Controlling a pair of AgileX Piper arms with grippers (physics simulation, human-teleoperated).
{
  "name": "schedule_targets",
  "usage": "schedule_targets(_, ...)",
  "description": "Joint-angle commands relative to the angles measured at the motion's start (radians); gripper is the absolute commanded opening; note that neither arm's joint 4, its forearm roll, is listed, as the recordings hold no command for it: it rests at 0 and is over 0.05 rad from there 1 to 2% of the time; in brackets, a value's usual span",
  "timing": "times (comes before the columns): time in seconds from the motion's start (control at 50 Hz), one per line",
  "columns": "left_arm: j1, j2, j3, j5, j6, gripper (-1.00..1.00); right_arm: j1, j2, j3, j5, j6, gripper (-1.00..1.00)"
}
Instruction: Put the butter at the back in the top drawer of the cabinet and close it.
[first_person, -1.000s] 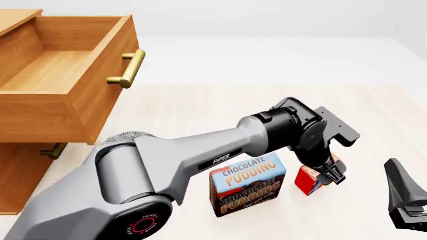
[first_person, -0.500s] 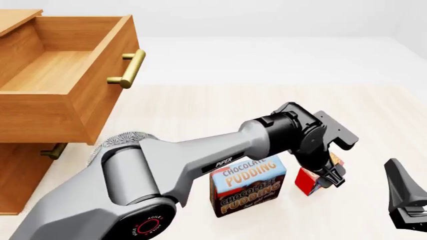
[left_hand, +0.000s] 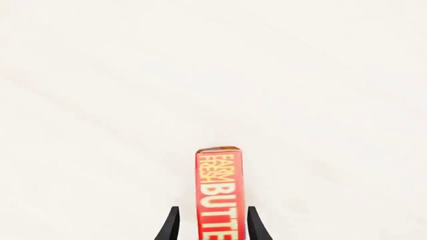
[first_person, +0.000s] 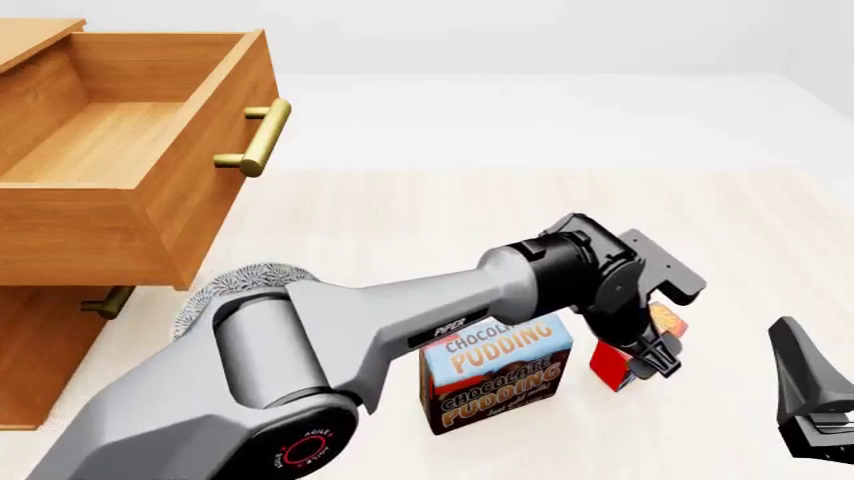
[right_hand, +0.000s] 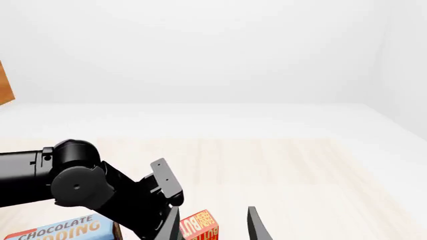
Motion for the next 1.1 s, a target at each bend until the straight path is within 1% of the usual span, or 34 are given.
schedule_targets(0.02,0.006,0.003,0.007,-0.009,0.004,1.00,0.000,0.000,0.000,0.000,0.000,1.00)
schedule_targets(0.22,0.005,0.018,-0.006,-0.004,0.001,1.00,0.000,0.000,0.000,0.000,0.000,1.00)
schedule_targets(0.42,-0.006,0.042,-0.041,0.014,-0.009,1.00,0.000,0.000,0.000,0.000,0.000,1.00)
schedule_targets(0.8,-0.004,0.057,-0.043,0.008,-0.015,1.00,0.000,0.000,0.000,0.000,0.000,1.00)
schedule_targets(0.82,-0.004,0.054,-0.039,0.004,-0.013,-1.00,0.000,0.000,0.000,0.000,0.000,1.00)
schedule_targets(1.04,-0.007,0.051,-0.037,0.002,-0.015,-1.00,0.000,0.000,0.000,0.000,0.000,1.00)
schedule_targets(1.1,-0.004,0.039,-0.022,-0.013,-0.007,-1.00,0.000,0.000,0.000,0.000,0.000,1.00)
